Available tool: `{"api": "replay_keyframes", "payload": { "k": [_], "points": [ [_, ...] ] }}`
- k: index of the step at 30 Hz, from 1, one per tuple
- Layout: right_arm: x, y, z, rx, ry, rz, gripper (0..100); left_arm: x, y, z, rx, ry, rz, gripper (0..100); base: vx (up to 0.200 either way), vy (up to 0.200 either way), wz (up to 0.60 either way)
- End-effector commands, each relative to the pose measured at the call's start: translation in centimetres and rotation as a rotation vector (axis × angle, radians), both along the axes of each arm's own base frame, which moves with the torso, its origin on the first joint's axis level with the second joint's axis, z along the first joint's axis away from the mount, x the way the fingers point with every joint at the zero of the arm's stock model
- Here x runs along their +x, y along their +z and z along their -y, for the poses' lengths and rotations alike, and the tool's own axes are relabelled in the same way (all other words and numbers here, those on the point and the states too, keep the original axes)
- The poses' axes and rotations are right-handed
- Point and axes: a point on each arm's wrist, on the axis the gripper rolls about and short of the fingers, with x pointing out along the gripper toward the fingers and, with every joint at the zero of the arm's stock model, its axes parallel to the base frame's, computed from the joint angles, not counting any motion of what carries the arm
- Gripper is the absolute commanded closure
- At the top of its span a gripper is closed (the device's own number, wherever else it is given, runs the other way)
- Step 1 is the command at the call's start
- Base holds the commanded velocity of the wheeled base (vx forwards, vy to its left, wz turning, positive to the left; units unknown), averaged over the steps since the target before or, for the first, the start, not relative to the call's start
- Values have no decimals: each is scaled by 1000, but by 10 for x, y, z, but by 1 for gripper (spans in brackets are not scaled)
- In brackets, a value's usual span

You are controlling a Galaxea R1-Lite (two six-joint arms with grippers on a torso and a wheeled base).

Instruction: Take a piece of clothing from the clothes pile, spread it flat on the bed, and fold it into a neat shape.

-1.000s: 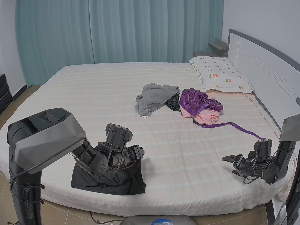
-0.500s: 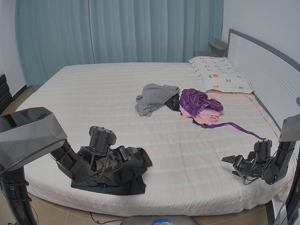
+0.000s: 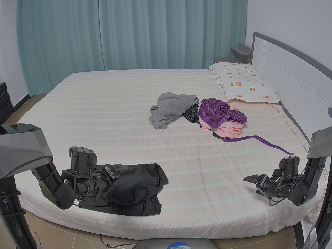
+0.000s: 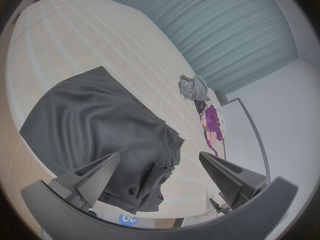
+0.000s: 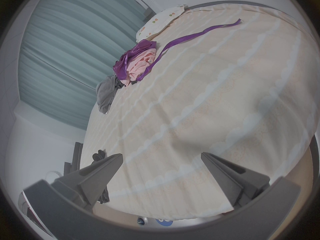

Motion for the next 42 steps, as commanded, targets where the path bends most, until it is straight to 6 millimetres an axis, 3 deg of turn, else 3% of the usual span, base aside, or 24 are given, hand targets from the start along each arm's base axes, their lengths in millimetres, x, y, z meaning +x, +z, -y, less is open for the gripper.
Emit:
{"api": "replay_keyframes", "payload": {
  "k": [1, 6, 10, 24, 32, 41, 42],
  "points": [
    [-2, 7, -5, -11, 20, 38, 0, -1, -3, -12, -15, 32, -24, 0, 0, 200, 0],
    [1, 11, -18, -61, 22, 91, 0, 0, -6, -18, -44, 21, -44, 0, 0, 200, 0],
    [5, 1, -44, -119, 56, 93, 0, 2, -8, -17, -101, 21, -70, 0, 0, 200, 0],
    [8, 11, -123, -199, 242, 178, 0, 8, -10, -32, -104, 74, -66, 0, 0, 200, 0],
    [24, 17, -145, -248, 272, 181, 0, 10, -14, -31, -96, 72, -74, 0, 0, 200, 0],
    [40, 5, -158, -345, 316, 141, 0, 10, -14, -30, -91, 75, -73, 0, 0, 200, 0],
    [51, 0, -159, -358, 311, 124, 0, 10, -15, -30, -88, 73, -73, 0, 0, 0, 0]
  ]
}}
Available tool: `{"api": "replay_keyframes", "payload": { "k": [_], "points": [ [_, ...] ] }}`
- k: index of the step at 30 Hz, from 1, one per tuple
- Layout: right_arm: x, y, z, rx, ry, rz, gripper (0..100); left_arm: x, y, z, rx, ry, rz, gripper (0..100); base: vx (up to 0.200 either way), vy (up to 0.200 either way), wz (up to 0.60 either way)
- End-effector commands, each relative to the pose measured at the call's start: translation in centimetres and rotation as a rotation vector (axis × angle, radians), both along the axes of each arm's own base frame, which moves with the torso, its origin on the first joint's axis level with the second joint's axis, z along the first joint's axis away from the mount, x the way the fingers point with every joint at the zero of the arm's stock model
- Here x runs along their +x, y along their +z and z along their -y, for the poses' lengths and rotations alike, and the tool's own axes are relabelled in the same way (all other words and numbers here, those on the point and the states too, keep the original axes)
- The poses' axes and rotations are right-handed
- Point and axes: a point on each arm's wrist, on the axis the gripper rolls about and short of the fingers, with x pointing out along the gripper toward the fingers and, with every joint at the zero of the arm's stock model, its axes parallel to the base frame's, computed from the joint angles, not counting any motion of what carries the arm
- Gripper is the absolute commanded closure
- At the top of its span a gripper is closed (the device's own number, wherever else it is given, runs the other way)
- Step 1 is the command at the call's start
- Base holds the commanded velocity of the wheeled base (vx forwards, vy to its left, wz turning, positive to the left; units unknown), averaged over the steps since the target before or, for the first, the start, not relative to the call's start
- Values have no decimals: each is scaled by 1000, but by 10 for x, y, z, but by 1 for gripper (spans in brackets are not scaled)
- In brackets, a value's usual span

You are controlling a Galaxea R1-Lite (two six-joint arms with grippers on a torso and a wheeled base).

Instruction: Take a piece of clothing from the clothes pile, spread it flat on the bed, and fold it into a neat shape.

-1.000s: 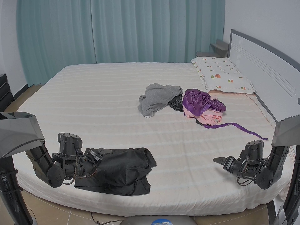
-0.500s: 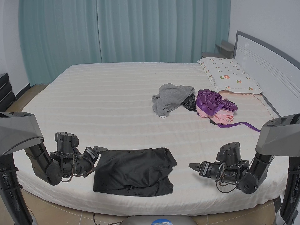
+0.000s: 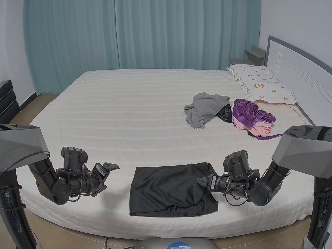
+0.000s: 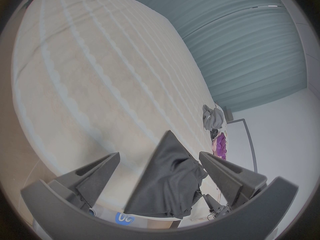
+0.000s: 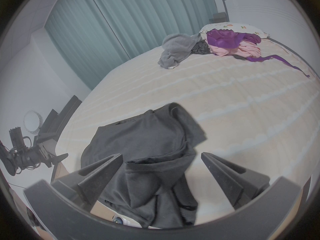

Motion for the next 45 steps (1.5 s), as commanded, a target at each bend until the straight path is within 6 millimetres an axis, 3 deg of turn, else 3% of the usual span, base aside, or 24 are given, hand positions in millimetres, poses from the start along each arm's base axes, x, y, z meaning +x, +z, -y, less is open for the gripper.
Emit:
{"api": "replay_keyframes", "payload": {
  "k": [1, 11, 13, 16, 19, 20, 23, 24, 32, 39, 45],
  "points": [
    [18, -10, -5, -24, -7, -22, 0, 0, -2, 1, 6, -4, -5, 0, 0, 0, 0],
    [21, -11, -7, -157, -37, -76, 0, 0, -4, 2, 8, -7, -7, 0, 0, 0, 0],
    [15, -1, 2, -180, -43, -98, 0, 0, -4, 2, 8, -7, -7, 0, 0, 0, 0],
    [5, 2, 17, -212, -60, -151, 0, 0, -4, 2, 9, -6, -7, 0, 0, 0, 0],
    [3, 2, 20, -217, -63, -158, 0, 0, -4, 2, 10, -6, -9, 0, 0, 0, 0],
    [-12, 2, 35, -241, -72, -195, 0, 0, -4, 2, 10, -6, -9, 0, 0, 0, 0],
    [-25, 3, 43, -249, -72, -224, 0, 0, -4, 2, 11, -5, -10, 0, 0, 0, 0],
    [-39, 2, 51, -257, -72, -254, 0, 0, -4, 2, 12, -6, -10, 0, 0, 0, 0],
    [-68, 2, 91, -258, -104, -242, 0, -1, -4, 2, 13, -6, -11, 0, 0, 0, 0],
    [-62, 8, 93, -104, -55, -132, 0, -1, -4, 3, 13, -8, -11, 0, 0, 0, 0],
    [-49, -8, 84, 21, -8, -116, 0, -1, -5, 3, 13, -8, -11, 0, 0, 0, 0]
  ]
}}
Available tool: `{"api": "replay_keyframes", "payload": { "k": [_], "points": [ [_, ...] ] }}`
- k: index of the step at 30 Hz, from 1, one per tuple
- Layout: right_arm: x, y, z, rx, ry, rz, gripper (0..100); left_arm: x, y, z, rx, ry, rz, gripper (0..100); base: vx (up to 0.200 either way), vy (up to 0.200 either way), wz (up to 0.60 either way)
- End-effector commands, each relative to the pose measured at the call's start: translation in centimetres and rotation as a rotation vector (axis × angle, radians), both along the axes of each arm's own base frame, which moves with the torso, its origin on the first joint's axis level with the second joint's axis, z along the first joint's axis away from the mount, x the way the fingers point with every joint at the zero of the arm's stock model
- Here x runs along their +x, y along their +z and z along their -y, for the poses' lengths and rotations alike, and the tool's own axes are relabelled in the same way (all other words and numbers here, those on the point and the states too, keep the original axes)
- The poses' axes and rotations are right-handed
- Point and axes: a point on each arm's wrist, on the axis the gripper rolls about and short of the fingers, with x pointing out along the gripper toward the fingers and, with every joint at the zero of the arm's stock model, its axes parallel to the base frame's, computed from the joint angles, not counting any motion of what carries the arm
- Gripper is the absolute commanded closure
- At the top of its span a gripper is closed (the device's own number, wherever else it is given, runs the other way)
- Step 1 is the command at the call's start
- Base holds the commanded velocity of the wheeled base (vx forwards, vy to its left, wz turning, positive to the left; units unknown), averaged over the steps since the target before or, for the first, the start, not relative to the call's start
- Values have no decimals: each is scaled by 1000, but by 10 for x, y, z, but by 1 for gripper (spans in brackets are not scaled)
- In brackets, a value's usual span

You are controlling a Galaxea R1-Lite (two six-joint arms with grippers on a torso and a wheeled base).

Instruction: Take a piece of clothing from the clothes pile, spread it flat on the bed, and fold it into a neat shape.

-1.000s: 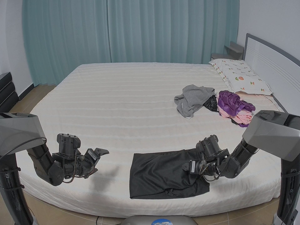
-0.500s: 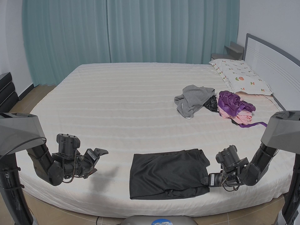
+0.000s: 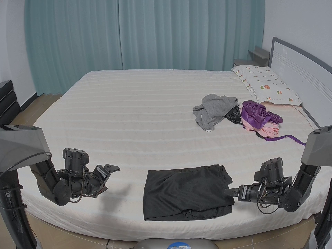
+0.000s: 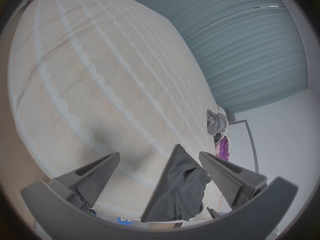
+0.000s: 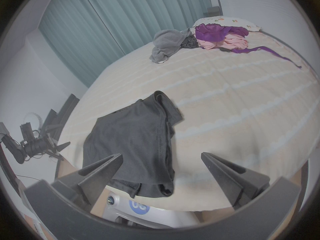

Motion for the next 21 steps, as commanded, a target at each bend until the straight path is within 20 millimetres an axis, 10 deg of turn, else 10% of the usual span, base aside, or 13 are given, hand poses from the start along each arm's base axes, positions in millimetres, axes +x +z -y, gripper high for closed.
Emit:
{"api": "replay_keyframes", "payload": {
  "k": [1, 8, 9, 21],
  "points": [
    [6, -24, -2, 47, 17, -51, 0, 0, -1, 0, 0, -1, -3, 0, 0, 0, 0],
    [12, -44, -6, 69, 51, -79, 0, 0, -2, 0, 2, -1, -4, 0, 0, 0, 0],
    [12, -45, -7, 75, 60, -83, 100, 0, -2, 0, 2, -1, -4, 0, 0, 0, 0],
    [-9, -16, 15, 103, 39, -60, 100, 0, -2, 0, 2, -1, -4, 0, 0, 0, 0]
  ]
}}
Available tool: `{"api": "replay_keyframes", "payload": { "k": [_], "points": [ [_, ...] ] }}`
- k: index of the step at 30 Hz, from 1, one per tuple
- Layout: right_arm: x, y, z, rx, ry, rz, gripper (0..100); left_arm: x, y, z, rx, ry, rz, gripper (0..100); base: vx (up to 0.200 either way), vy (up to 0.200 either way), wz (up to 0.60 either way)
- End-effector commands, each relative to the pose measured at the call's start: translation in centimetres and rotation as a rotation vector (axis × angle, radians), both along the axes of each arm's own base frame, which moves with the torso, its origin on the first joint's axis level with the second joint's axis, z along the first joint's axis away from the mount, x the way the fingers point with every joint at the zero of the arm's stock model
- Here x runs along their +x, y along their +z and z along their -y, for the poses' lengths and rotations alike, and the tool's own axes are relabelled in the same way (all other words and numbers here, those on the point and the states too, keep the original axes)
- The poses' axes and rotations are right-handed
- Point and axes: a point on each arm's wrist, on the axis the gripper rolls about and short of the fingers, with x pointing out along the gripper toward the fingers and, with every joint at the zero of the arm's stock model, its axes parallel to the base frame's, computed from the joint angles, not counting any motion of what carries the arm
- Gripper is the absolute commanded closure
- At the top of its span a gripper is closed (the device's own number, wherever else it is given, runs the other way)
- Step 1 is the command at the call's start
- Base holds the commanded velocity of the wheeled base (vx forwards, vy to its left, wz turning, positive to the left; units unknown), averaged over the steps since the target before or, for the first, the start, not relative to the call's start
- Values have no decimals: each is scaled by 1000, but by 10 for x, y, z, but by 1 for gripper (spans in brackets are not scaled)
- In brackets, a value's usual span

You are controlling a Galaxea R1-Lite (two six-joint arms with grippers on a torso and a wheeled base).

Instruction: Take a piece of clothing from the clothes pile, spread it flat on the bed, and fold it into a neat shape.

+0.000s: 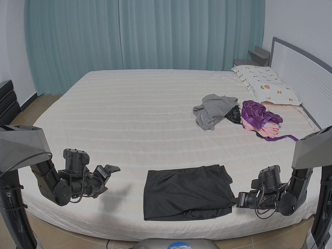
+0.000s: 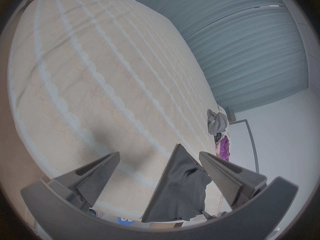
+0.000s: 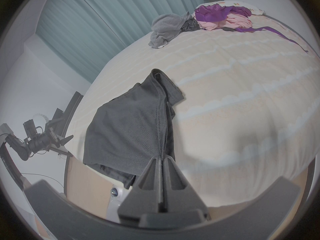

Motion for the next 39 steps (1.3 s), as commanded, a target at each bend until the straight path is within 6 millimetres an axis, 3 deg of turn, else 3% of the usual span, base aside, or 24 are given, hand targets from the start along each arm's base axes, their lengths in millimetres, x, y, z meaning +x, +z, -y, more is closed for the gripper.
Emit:
{"api": "replay_keyframes", "payload": {
  "k": [1, 14, 15, 20, 30, 39],
  "points": [
    [-12, 15, 10, 21, -6, 10, 100, 0, 0, 0, 0, 1, -1, 0, 0, 0, 0],
    [-30, 7, 18, -22, 18, -20, 100, 0, 0, 0, 0, 1, -3, 0, 0, 0, 0],
    [-30, 6, 19, -30, 23, -22, 0, 0, 0, 0, 0, 1, -3, 0, 0, 0, 0],
    [-20, 1, 20, -41, 37, 20, 0, 0, 0, 0, 0, 1, -1, 0, 0, 0, 0],
    [58, -8, 3, 82, -56, 190, 0, 0, -5, 3, 37, 2, -4, 0, 0, 0, 0],
    [103, -17, -8, 94, -52, 218, 0, 0, -9, 7, 56, -1, 21, 0, 0, 0, 0]
  ]
}}
